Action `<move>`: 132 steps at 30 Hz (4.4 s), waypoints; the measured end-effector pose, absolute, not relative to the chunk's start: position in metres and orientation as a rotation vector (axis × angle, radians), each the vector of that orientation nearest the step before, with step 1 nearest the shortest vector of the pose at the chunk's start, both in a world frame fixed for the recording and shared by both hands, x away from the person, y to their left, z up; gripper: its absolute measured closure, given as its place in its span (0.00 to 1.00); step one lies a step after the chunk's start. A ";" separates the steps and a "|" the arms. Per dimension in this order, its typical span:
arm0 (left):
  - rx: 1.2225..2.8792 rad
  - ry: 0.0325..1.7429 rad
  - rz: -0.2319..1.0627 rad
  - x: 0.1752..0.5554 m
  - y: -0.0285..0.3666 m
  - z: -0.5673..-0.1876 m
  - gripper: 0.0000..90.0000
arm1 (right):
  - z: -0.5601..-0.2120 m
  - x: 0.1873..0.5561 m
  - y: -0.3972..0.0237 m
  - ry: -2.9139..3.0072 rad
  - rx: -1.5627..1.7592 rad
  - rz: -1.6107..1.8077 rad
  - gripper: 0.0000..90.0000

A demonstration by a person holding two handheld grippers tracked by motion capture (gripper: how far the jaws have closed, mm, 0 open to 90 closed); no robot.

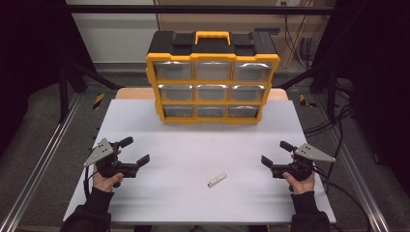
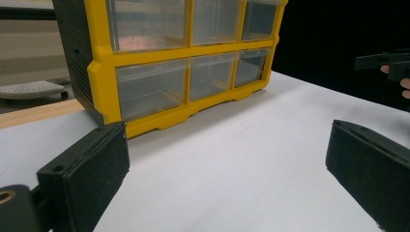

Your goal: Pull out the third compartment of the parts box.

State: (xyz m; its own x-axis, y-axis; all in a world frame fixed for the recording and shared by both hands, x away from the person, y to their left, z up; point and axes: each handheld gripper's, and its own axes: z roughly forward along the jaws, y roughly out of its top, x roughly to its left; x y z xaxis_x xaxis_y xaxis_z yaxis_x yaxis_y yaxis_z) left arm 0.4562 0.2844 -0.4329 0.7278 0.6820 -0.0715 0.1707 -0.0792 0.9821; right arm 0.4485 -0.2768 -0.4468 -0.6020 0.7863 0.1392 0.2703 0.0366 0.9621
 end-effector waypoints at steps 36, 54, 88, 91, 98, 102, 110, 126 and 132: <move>1.639 0.708 0.471 0.457 0.284 -0.437 0.02 | -0.427 0.450 -0.273 1.857 0.984 1.576 0.00; 1.645 0.718 0.470 0.458 0.283 -0.438 0.02 | -0.406 0.455 -0.266 1.832 0.956 1.518 0.00; 1.648 0.727 0.471 0.458 0.284 -0.439 0.02 | -0.360 0.470 -0.221 1.892 0.769 1.282 0.00; 1.648 0.728 0.472 0.459 0.284 -0.439 0.02 | -0.354 0.471 -0.218 1.899 0.748 1.248 0.00; 1.648 0.730 0.474 0.459 0.285 -0.439 0.02 | -0.343 0.475 -0.211 1.923 0.696 1.185 0.01; 1.648 0.730 0.473 0.459 0.285 -0.439 0.02 | -0.336 0.477 -0.207 1.923 0.663 1.140 0.01; 1.647 0.731 0.473 0.459 0.285 -0.439 0.02 | -0.324 0.482 -0.199 1.931 0.607 1.063 0.01; 1.652 0.731 0.471 0.459 0.285 -0.440 0.02 | -0.308 0.493 -0.189 1.944 0.520 0.925 0.03; 1.655 0.731 0.472 0.459 0.284 -0.440 0.02 | -0.304 0.497 -0.183 1.957 0.484 0.864 0.03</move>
State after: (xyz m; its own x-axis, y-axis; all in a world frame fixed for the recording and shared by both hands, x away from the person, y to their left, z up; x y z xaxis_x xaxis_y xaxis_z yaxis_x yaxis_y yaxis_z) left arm 0.4594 0.2840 -0.4398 0.7198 0.6890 -0.0844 0.2068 -0.0969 0.9736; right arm 0.4970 -0.1834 -0.3044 -0.5062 0.6316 -0.5872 -0.0085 0.6772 0.7357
